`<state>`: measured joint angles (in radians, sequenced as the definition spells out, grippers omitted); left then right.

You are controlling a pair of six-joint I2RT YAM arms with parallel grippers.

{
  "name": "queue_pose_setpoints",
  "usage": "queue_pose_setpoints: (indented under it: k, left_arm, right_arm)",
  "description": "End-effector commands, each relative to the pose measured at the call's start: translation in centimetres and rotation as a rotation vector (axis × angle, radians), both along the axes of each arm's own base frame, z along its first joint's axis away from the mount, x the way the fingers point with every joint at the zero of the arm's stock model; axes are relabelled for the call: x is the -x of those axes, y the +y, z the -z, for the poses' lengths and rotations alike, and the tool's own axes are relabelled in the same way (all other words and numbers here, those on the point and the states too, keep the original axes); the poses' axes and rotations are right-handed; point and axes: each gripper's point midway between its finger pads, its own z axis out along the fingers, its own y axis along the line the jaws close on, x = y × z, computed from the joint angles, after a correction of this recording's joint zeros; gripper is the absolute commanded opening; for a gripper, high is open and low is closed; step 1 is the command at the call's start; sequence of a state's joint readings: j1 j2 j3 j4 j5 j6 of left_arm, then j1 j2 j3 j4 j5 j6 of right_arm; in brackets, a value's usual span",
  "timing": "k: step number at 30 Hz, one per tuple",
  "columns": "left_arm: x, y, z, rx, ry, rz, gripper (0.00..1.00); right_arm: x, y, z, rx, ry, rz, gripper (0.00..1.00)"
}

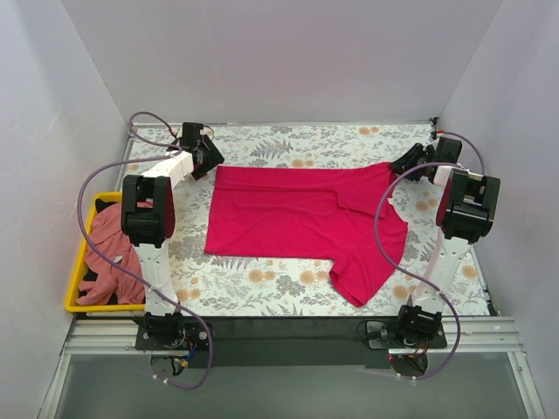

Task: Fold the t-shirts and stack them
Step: Fold the tshirt

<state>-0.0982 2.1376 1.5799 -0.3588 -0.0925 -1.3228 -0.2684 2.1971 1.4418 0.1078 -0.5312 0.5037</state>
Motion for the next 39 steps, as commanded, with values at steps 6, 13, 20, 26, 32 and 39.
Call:
queue_pose_setpoints:
  k: [6, 13, 20, 26, 32, 39]
  left_arm:
    - [-2.2, -5.9, -3.2, 0.059, -0.124, 0.229, 0.55]
    - [-2.4, -6.9, -0.3, 0.051, -0.081, 0.269, 0.47]
    - [-1.5, -6.4, 2.1, 0.043, -0.019, 0.241, 0.45]
    - [0.0, -4.9, 3.9, -0.002, 0.040, 0.168, 0.44]
    - [1.3, -3.4, 5.2, -0.017, 0.086, 0.080, 0.42]
    - [2.3, -1.9, 5.9, -0.013, 0.119, -0.021, 0.38]
  right_arm:
    - [-2.2, -0.1, -3.6, 0.035, -0.132, -0.071, 0.44]
    - [-3.2, 0.1, -3.1, 0.003, -0.138, -0.092, 0.43]
    - [-3.0, 0.1, -1.7, -0.006, -0.112, -0.092, 0.42]
    - [-2.8, 0.4, -0.7, -0.021, -0.092, -0.100, 0.33]
    - [-2.6, -0.2, -0.1, 0.002, -0.076, -0.067, 0.06]
    - [-1.7, -2.0, -1.5, 0.056, -0.081, 0.043, 0.01]
